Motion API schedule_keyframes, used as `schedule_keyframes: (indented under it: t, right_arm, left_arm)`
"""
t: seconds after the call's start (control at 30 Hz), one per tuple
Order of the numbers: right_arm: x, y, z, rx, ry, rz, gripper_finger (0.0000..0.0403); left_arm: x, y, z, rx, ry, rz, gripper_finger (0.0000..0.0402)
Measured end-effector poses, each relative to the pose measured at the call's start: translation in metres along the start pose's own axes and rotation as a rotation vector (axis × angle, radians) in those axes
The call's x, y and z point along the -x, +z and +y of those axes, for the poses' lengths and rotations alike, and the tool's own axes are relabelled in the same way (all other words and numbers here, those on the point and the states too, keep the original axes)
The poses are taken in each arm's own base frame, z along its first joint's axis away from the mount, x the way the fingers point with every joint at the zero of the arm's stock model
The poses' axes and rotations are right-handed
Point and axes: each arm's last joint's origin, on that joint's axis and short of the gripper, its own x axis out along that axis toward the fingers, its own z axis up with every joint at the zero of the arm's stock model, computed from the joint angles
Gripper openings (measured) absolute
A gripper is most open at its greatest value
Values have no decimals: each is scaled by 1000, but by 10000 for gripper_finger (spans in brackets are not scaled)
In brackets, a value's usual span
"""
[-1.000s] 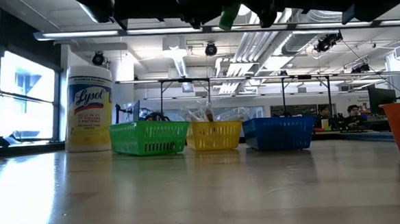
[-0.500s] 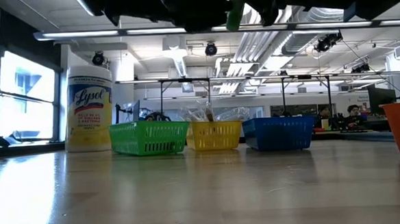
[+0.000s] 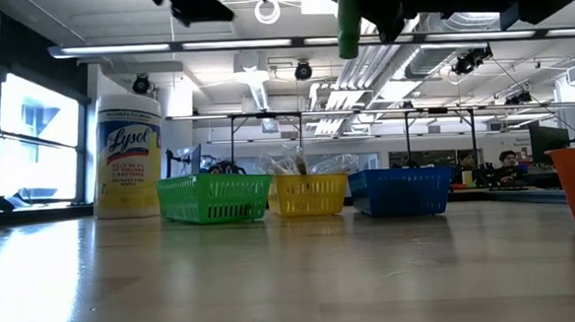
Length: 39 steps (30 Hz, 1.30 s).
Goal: Pick & Place Travel size toiletries
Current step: Put the green shampoo into the blue basket
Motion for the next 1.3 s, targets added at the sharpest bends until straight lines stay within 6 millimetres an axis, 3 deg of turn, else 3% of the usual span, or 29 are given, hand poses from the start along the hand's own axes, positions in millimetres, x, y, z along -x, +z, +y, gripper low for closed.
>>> schedule_keyframes:
  t: [0.17,0.3,0.37,0.63,0.77,0.9,1.1,1.3]
  right_arm:
    - [2,3,1,-5,28,-5,162]
    - [4,4,0,-7,31,2,179]
    - [7,7,1,-9,45,13,177]
    - [42,43,0,-31,143,-29,160]
    - [64,57,-3,-42,130,-32,178]
    - [82,64,-5,-42,124,-9,173]
    - [102,68,-7,-36,133,4,156]
    - [121,49,-7,-33,132,-23,179]
  left_arm:
    - [41,-4,1,31,48,-23,173]
    - [58,-30,-1,62,57,-122,52]
    - [61,-51,-3,95,59,-173,15]
    - [47,-132,-12,231,54,-285,11]
    - [38,-154,-14,239,59,-309,2]
    - [33,-168,-16,217,62,-315,3]
    - [32,-172,-16,202,64,-307,3]
    - [31,-175,-17,199,64,-270,3]
